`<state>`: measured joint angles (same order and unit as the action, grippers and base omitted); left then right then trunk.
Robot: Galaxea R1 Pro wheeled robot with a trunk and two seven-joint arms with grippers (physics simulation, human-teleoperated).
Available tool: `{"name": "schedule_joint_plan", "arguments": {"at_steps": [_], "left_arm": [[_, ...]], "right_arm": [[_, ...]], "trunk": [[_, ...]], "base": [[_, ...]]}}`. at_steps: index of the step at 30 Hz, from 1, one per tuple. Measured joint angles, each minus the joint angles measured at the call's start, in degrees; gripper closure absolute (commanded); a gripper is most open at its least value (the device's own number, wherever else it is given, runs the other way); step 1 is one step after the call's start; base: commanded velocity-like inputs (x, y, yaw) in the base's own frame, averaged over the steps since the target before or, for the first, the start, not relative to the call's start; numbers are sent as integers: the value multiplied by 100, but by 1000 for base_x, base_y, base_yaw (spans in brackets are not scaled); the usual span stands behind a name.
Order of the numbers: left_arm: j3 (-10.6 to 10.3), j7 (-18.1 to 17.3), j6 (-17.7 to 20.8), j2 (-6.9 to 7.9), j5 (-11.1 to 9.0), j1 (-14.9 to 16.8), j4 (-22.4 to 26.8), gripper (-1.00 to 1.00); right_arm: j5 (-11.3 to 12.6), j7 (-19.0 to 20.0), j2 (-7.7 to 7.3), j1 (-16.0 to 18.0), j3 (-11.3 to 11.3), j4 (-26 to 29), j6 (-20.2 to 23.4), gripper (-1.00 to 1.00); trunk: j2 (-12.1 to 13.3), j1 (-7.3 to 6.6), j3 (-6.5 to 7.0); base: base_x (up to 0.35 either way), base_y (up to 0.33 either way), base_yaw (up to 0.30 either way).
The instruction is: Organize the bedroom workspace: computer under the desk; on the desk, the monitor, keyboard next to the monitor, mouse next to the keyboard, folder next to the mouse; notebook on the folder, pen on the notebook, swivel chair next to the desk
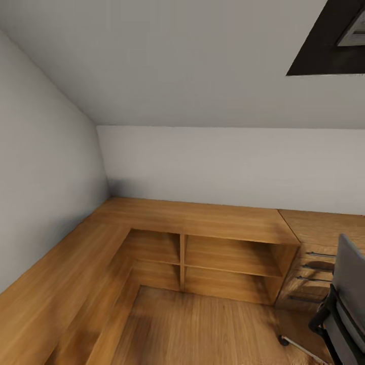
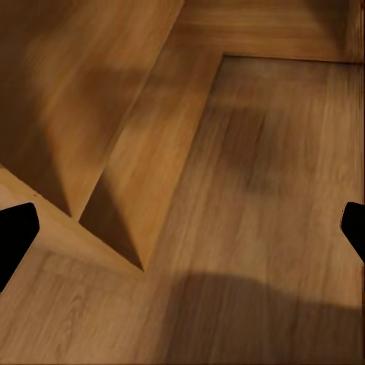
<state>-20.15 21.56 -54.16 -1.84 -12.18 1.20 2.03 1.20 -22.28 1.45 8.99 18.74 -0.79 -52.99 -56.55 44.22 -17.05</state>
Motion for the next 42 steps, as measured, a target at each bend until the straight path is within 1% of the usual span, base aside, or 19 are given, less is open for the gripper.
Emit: {"name": "schedule_joint_plan", "arguments": {"at_steps": [24, 28, 29, 42], "left_arm": [[-8, 0, 0, 0, 0, -3, 0, -100], [-8, 0, 0, 0, 0, -3, 0, -100], [-8, 0, 0, 0, 0, -3, 0, -100], [-8, 0, 0, 0, 0, -1, 0, -100]], "right_arm": [[-8, 1, 2, 0, 3, 0, 19, -100], [-5, 4, 2, 0, 3, 5, 187, -100], [-8, 9, 7, 1, 4, 13, 310, -100], [-8, 10, 2, 1, 3, 16, 349, -100]], "trunk": [[0, 0, -58], [0, 0, -67], [0, 0, -70], [0, 0, -98]], "base": [[0, 1, -266], [0, 0, -266], [0, 0, -266], [0, 0, -266]]}}
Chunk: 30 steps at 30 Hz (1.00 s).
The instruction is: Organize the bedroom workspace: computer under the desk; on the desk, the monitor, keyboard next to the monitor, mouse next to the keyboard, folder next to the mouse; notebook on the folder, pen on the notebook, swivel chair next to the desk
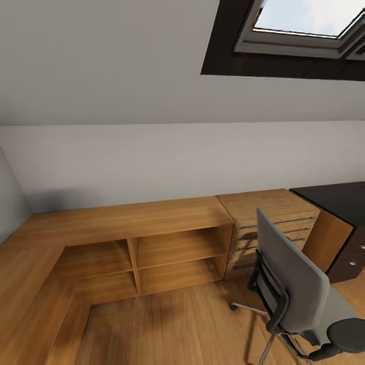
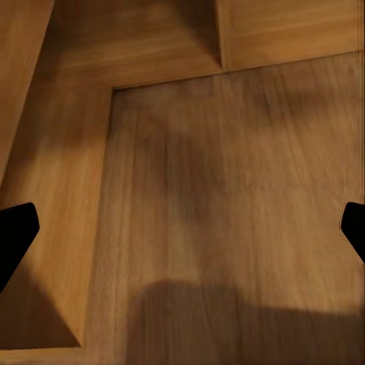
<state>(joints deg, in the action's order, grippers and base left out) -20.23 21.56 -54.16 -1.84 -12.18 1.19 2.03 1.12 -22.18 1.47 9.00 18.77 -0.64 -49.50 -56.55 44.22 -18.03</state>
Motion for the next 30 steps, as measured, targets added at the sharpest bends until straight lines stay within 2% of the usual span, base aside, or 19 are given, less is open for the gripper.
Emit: {"name": "schedule_joint_plan", "arguments": {"at_steps": [19, 30], "left_arm": [[0, 0, 0, 0, 0, 0, 0, -100], [0, 8, -2, 0, 0, -1, 0, -100]], "right_arm": [[5, 0, 0, 0, 0, 0, -19, -100], [8, 0, 0, 0, -1, 1, -42, -100]], "trunk": [[0, 0, -36], [-1, -3, -37]], "base": [[3, 2, -266], [230, 183, -266]]}}
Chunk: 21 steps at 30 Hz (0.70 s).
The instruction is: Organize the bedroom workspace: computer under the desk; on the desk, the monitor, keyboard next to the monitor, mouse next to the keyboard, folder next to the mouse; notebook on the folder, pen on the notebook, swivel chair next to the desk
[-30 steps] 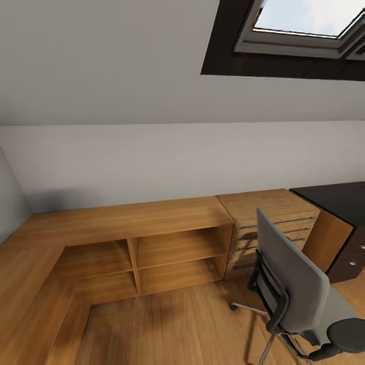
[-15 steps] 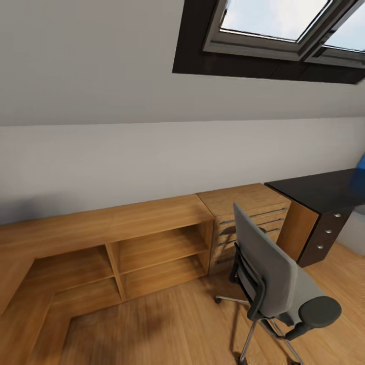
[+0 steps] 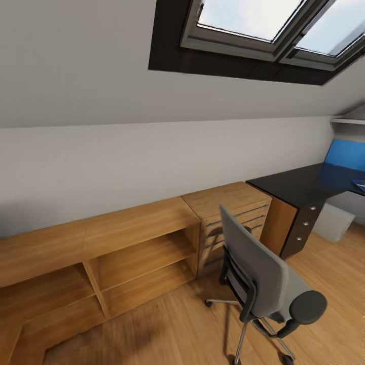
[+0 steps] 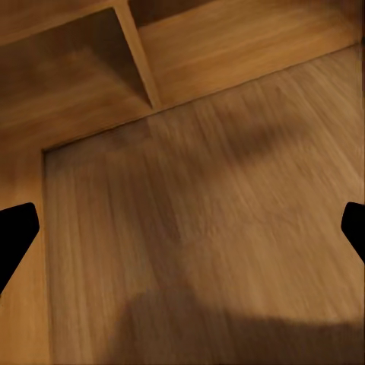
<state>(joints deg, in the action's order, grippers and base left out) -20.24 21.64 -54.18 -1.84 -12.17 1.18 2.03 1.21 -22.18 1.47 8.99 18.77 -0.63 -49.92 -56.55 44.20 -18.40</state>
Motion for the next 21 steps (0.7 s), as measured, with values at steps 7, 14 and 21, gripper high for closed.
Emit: {"name": "schedule_joint_plan", "arguments": {"at_steps": [7, 14, 21], "left_arm": [[0, -1, 2, 0, 0, -2, 0, -100], [8, -7, 2, 0, 0, 1, 0, -100], [10, -6, 2, 0, -1, -2, 0, -100]], "right_arm": [[-1, -1, 0, 0, 0, -1, -2, -100], [-7, -1, 0, 0, 1, -1, -2, -100], [-6, -4, 0, 0, 1, -1, -2, -100]], "trunk": [[0, 1, 0], [0, 2, -2], [1, 3, -18]], "base": [[222, 87, -266], [45, 7, -272], [1, 0, -286]]}}
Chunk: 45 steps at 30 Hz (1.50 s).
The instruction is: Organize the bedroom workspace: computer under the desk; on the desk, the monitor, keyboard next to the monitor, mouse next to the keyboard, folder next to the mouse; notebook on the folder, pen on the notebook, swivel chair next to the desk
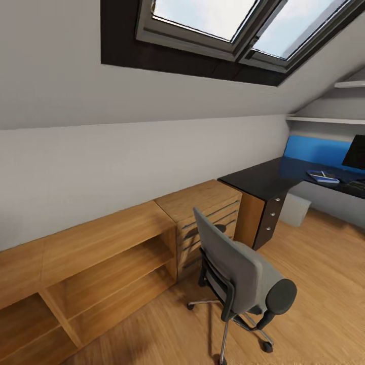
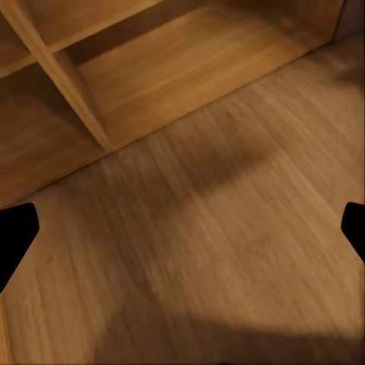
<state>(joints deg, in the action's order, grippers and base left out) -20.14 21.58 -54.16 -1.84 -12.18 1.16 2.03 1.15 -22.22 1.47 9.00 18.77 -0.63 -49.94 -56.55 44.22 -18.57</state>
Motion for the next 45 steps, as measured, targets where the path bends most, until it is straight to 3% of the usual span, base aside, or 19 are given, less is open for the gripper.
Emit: {"name": "schedule_joint_plan", "arguments": {"at_steps": [19, 45], "left_arm": [[-4, 6, 0, 0, 0, 2, 0, -100], [-1, 1, -1, 0, 0, 3, 0, -100]], "right_arm": [[-15, 5, -8, 0, 10, 0, -17, -100], [-47, 25, -26, 0, 26, -1, 17, -100]], "trunk": [[0, 0, -73], [-1, -1, -128]], "base": [[7, 6, -279], [213, 183, -271]]}}
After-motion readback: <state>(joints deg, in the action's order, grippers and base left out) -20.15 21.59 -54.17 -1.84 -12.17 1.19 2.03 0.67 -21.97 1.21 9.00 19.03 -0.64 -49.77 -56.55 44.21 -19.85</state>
